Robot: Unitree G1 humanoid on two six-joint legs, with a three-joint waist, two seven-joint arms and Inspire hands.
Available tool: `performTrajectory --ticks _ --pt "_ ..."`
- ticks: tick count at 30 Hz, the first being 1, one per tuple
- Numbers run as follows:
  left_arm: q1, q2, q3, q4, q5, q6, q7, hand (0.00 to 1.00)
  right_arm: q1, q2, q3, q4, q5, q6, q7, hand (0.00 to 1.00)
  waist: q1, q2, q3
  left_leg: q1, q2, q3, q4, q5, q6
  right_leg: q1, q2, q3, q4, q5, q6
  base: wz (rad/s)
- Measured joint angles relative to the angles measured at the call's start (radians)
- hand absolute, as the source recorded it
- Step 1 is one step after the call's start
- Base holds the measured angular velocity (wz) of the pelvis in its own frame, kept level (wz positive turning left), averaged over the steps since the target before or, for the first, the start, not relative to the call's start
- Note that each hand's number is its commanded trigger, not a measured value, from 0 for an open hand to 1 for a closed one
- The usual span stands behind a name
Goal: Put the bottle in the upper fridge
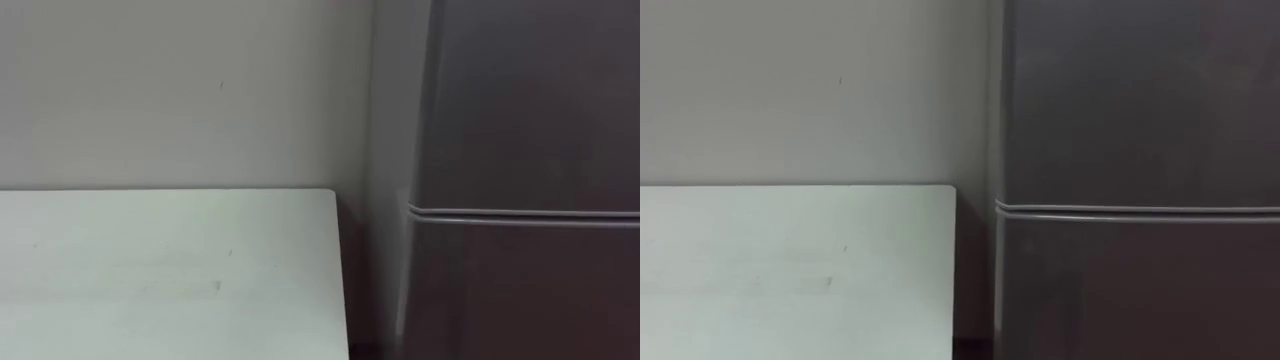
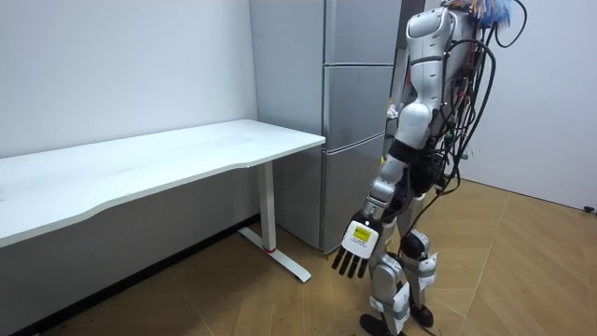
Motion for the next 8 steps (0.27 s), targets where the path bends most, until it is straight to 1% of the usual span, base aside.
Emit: performTrajectory --ticks 4,8 --pt "0.001 0.001 0.001 -0.001 0.000 -0.002 -0.001 0.00 0.000 0.000 -0.001 0.022 0.000 0.000 0.026 0.00 0.003 -0.004 0.0030 -0.002 -0.001 -0.004 0.000 0.000 0.000 0.000 0.000 -0.004 0.000 0.000 0.000 0.02" --pt "-0.006 0.002 0.001 -0.002 0.000 -0.003 -0.004 0.00 -0.001 0.000 -0.001 0.024 0.002 0.000 0.034 0.00 0.005 -0.004 0.0032 -0.002 -0.001 -0.008 0.002 -0.001 -0.001 0.001 0.000 -0.004 0.001 0.001 0.000 0.00"
